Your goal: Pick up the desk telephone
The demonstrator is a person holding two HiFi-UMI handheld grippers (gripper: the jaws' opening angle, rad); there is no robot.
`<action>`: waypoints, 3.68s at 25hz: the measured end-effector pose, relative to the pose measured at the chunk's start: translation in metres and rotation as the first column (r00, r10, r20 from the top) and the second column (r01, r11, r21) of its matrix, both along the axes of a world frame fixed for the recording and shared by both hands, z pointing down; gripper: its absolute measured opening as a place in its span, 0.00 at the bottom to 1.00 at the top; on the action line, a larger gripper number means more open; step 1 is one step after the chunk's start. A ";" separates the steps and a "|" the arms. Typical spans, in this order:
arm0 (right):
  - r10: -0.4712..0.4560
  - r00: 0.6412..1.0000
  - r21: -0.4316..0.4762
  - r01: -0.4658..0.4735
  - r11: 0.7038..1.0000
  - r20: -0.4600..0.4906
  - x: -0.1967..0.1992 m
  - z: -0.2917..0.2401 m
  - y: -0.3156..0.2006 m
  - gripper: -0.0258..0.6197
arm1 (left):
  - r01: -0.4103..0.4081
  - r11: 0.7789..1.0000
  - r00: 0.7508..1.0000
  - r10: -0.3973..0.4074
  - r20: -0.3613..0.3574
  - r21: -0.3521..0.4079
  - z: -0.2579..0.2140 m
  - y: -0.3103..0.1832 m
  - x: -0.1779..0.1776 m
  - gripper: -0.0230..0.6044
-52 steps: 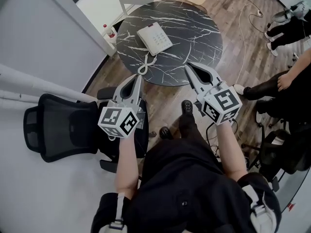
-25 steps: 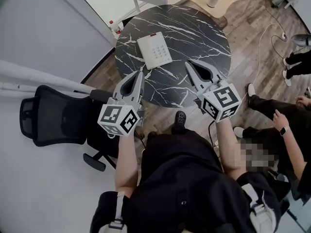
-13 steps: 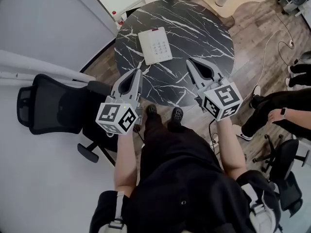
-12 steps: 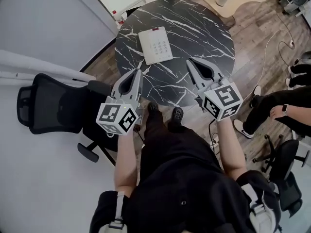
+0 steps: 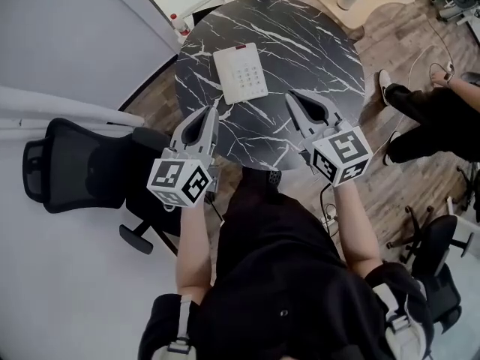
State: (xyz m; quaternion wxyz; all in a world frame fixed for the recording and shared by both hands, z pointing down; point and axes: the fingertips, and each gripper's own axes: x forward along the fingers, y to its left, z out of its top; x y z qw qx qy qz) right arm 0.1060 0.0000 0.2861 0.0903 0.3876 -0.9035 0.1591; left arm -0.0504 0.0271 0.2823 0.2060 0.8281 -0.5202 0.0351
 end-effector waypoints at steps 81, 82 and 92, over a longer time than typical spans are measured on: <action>-0.197 0.961 -0.572 0.054 0.819 -0.191 -0.065 0.290 -0.144 0.47 | -0.146 0.827 0.970 0.013 -0.241 -0.542 0.287 -0.160 -0.030 0.61; -0.199 0.961 -0.576 0.055 0.815 -0.191 -0.065 0.293 -0.145 0.48 | -0.152 0.824 0.967 0.011 -0.254 -0.545 0.289 -0.161 -0.029 0.62; -0.216 0.961 -0.605 0.068 0.794 -0.175 -0.071 0.312 -0.149 0.48 | -0.202 0.808 0.952 0.028 -0.306 -0.553 0.304 -0.168 -0.026 0.62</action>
